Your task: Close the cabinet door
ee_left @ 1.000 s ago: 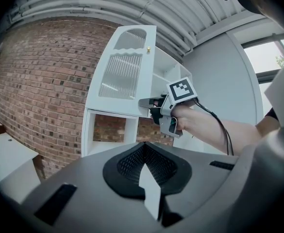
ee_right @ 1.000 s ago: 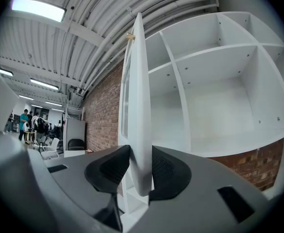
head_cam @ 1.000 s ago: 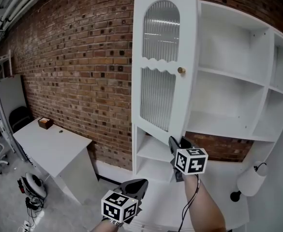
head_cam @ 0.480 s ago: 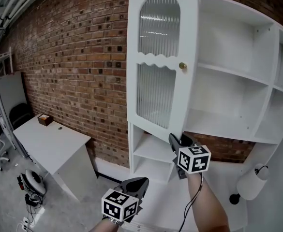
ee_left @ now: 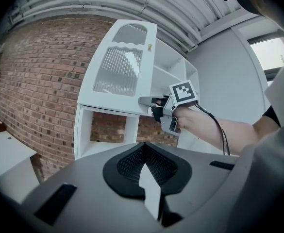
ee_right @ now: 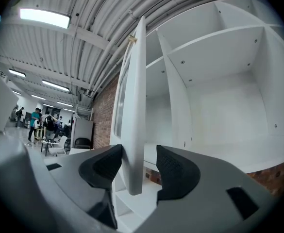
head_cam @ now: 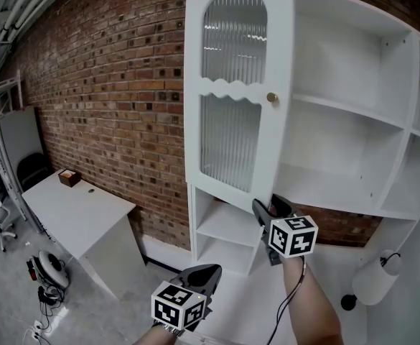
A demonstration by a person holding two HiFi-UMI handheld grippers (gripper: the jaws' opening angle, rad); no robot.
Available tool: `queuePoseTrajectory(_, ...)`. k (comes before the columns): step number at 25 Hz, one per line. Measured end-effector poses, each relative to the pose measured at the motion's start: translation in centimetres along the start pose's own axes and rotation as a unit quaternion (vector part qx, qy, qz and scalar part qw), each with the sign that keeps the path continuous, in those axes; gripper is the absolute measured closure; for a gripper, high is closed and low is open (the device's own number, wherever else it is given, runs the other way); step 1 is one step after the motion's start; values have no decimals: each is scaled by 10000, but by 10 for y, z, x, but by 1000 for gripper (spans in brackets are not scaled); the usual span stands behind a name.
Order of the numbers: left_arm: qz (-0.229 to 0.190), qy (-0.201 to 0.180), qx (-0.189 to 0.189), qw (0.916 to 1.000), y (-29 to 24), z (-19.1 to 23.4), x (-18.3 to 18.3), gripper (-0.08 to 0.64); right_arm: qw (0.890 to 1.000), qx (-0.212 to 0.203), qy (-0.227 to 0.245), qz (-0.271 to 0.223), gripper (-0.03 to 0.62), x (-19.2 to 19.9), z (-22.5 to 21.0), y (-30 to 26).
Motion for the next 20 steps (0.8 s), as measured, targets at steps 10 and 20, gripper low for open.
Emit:
queuePoseTrajectory(10, -39, -32, -50, 10000, -15, 1, -6, 554, 9960, 801, 380, 78, 302, -2, -17, -10)
queuePoseTrajectory(20, -39, -63, -43, 10000, -27, 7, -11, 552, 9949, 976, 136, 226, 290, -2, -34, -26)
Point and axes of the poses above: the fingertips, and each gripper's own axes: y backward along the fingers, z to its left, x out of its underside, the point moved 7 cm from there along y, backward along the fingers
